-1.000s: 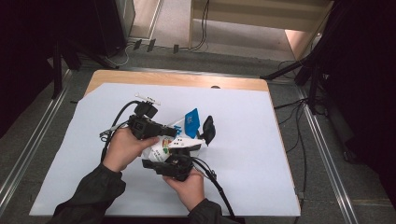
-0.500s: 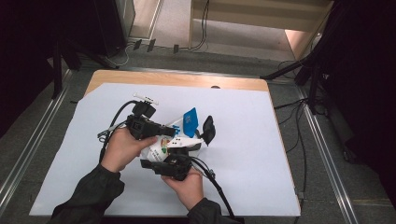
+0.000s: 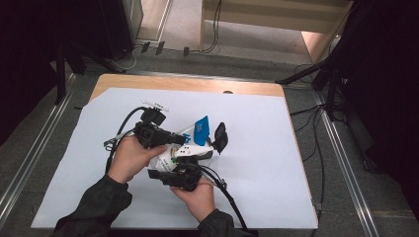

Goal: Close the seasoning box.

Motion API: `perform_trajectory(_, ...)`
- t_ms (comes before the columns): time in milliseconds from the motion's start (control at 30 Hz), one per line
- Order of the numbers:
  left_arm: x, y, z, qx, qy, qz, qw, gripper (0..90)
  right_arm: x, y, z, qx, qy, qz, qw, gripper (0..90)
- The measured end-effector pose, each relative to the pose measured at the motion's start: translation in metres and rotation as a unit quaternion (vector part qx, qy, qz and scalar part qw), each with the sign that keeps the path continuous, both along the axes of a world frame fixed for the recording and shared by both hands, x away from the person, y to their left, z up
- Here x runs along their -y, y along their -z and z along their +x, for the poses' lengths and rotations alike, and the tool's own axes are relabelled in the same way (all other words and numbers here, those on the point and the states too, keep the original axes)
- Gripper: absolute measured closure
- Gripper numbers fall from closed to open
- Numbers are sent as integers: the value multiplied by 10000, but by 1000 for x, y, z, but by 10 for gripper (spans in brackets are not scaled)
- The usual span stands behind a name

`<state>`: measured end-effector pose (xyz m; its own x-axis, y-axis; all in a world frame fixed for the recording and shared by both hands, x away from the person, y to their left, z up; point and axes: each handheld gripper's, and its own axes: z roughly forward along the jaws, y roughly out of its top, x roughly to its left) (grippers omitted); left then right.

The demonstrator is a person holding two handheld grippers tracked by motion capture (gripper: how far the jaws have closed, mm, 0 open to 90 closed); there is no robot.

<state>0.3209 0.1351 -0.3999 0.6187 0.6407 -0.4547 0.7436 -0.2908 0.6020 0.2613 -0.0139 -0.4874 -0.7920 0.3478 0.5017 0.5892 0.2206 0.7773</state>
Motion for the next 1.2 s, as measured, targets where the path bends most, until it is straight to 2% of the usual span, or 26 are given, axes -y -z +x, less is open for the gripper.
perform_trajectory(833, 2, -2, 2, 13, 27, 50, 10000, 857, 1, -1, 2, -40, -10, 57, 10000, 675)
perform_trajectory(967, 4, -4, 2, 72, 34, 160, 9998, 858, 2, -1, 2, -35, -1, 67, 10000, 674)
perform_trajectory(1133, 6, -5, 2, 92, 87, 202, 9997, 872, 1, 0, 2, -36, 26, 39, 10000, 647)
perform_trajectory(1200, 6, -5, 2, 110, 73, 212, 9997, 873, 1, 0, 2, -50, 55, 54, 10000, 663)
